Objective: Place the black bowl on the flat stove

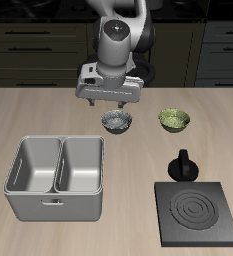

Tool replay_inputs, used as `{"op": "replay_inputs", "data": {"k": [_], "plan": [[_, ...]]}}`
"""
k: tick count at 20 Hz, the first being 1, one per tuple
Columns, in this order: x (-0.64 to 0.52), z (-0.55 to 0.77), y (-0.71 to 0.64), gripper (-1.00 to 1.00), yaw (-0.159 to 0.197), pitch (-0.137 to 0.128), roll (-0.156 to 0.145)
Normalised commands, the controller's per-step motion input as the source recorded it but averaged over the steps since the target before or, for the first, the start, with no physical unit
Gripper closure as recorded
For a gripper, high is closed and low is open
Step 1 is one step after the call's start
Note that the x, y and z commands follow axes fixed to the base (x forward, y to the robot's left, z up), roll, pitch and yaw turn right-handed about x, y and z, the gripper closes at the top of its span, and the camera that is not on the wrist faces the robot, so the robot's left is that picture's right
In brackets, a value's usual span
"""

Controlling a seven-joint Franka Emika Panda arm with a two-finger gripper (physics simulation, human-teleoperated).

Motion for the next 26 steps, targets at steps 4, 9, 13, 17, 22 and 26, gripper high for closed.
{"op": "replay_inputs", "data": {"k": [4, 9, 13, 17, 22, 26], "plan": [[-0.14, -0.35, 0.08, -1.0, 0.014, 0.025, 0.0], [-0.13, -0.24, -0.05, -1.0, -0.004, 0.01, -0.023], [-0.12, -0.31, -0.1, -1.0, -0.012, 0.007, -0.032], [-0.1, -0.43, -0.13, -1.0, 0.008, 0.022, -0.033], [0.02, -0.22, 0.04, -1.0, 0.019, 0.009, -0.001], [-0.01, -0.21, 0.0, -1.0, -0.015, 0.005, -0.009]]}}
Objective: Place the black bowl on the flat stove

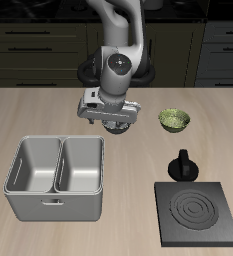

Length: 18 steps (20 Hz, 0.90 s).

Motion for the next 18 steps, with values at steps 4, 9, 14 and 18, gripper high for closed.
{"op": "replay_inputs", "data": {"k": [4, 9, 14, 18], "plan": [[0.0, -0.15, 0.04, -1.0, -0.052, 0.021, 0.034], [-0.09, 0.08, -0.01, 1.0, -0.047, -0.037, 0.021], [0.0, 0.14, 0.01, 1.0, 0.008, -0.038, -0.012], [-0.01, 0.12, 0.04, 1.0, -0.001, -0.031, 0.017]]}}
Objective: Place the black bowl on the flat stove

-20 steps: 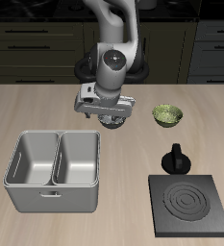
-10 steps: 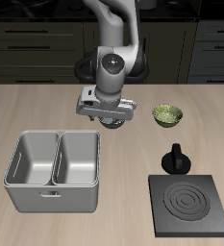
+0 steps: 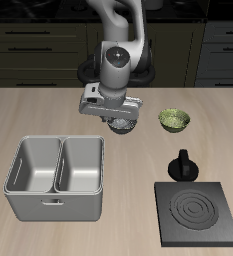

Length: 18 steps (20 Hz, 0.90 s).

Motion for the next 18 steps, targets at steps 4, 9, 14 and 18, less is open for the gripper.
{"op": "replay_inputs", "data": {"k": [4, 9, 14, 18], "plan": [[0.01, 0.09, 0.04, 1.0, -0.003, -0.019, 0.004], [-0.01, 0.29, 0.12, 1.0, -0.011, -0.047, 0.035], [0.05, 0.52, 0.12, 1.0, 0.009, -0.084, 0.032], [0.1, 0.57, 0.15, 1.0, 0.022, -0.089, 0.045]]}}
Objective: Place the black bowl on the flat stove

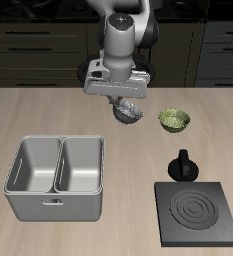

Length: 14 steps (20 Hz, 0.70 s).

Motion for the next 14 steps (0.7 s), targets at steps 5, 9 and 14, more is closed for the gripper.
{"op": "replay_inputs", "data": {"k": [5, 9, 14], "plan": [[0.03, 0.41, 0.1, 1.0, 0.005, -0.064, 0.037], [0.03, 0.31, 0.06, 1.0, 0.003, -0.052, 0.032], [0.06, 0.07, 0.01, 1.0, 0.01, -0.01, 0.011]]}}
